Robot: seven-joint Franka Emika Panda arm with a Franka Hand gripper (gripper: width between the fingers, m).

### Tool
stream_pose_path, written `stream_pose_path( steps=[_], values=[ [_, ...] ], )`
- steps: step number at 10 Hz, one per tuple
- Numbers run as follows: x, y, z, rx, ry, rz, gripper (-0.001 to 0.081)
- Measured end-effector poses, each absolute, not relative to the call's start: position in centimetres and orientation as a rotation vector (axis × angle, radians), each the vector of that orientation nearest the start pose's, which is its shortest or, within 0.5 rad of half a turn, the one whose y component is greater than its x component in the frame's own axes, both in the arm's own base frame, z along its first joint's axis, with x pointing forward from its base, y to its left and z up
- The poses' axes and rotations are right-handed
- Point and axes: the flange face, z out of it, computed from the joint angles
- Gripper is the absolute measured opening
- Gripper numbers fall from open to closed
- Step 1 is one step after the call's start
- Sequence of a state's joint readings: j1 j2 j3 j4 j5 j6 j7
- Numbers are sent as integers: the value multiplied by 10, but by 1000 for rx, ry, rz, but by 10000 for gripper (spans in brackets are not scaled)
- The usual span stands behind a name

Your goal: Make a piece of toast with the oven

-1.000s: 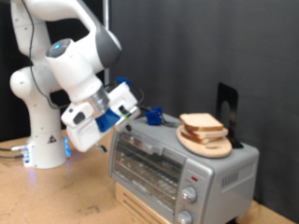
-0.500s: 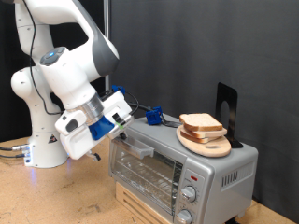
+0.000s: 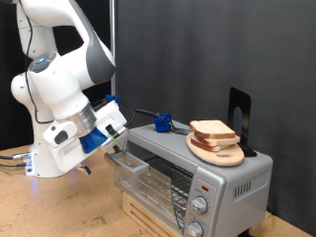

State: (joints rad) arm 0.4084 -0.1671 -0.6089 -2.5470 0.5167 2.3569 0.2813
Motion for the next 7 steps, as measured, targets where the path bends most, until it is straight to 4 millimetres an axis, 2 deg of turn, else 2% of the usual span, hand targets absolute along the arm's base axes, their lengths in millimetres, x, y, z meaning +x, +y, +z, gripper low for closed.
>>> stream_pose_path(
  steps=[4,7],
  values=[
    [429,-101,306,-2458,1202,96,800],
    [434,-117,294,-2414,1316,47,800]
  ],
)
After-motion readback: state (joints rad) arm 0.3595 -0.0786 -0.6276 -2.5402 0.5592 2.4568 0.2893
